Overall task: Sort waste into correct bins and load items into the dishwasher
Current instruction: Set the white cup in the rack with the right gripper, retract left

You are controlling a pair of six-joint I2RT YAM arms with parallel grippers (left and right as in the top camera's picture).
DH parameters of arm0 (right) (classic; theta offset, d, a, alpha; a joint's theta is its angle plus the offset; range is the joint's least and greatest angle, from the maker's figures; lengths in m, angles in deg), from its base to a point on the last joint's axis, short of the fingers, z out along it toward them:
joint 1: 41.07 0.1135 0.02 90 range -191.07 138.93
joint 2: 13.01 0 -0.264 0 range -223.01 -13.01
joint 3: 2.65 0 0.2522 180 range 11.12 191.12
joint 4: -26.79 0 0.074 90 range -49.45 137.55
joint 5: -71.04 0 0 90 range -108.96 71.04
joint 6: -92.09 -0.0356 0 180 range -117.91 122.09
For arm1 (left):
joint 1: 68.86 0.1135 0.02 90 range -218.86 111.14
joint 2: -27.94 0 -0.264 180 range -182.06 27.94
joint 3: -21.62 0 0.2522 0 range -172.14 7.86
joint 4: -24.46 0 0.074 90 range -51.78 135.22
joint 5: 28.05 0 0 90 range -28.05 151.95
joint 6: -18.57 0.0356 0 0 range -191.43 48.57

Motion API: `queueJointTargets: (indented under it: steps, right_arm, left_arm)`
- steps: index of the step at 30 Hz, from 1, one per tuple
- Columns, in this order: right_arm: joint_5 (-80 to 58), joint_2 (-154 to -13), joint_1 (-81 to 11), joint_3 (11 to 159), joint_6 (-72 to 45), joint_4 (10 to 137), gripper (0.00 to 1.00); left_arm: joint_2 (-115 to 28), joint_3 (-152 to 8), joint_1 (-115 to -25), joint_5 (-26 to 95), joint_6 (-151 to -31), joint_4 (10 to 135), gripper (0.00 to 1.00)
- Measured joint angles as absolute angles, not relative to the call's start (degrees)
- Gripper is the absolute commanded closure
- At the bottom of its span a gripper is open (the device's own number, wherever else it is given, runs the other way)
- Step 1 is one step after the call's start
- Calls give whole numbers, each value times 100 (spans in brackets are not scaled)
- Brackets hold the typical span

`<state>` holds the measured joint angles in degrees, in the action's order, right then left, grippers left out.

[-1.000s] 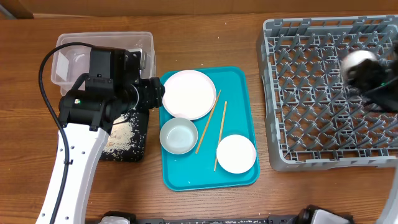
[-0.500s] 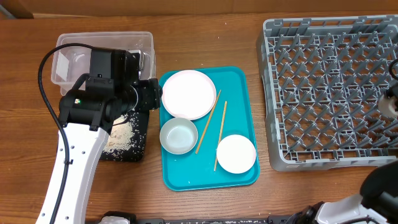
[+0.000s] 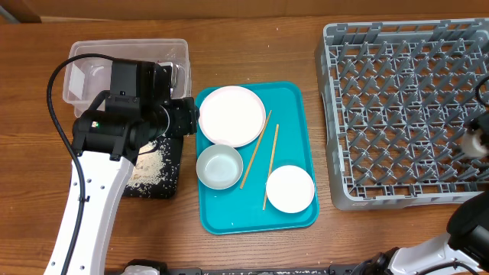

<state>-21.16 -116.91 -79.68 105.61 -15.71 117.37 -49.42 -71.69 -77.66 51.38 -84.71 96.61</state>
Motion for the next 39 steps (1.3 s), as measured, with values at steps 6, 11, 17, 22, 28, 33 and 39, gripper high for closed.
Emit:
queueJointTargets:
  steps: [6, 11, 17, 22, 28, 33, 39]
  right_arm:
    - [-2129, -11691, -7968, 10216, -1569, 11516, 45]
    - [-2131, -11691, -7968, 10109, -1569, 11477, 32]
    - [-2131, -11691, -7968, 10109, -1580, 11466, 17]
    - [-2092, -11691, -7968, 10109, -1588, 11466, 15]
    - [-1978, -11691, -7968, 10109, -1586, 11466, 14]
    - [-1745, -11691, -7968, 10109, -1584, 11497, 14]
    - [-1395, -11667, -7925, 10107, -1569, 11669, 10]
  left_arm:
    - [-4942, -7169, -7766, 5151, -8471, 9663, 34]
    - [-4942, -7169, -7766, 5151, -8471, 9676, 33]
    - [-4942, -7169, -7766, 5151, -8471, 9676, 33]
    - [-4942, -7169, -7766, 5151, -8471, 9676, 33]
    - [-4942, -7169, -7766, 5151, -8471, 9676, 32]
    - [-4942, -7169, -7766, 5151, -8469, 9679, 30]
    - [-4942, -7169, -7766, 5154, -8471, 9694, 27]
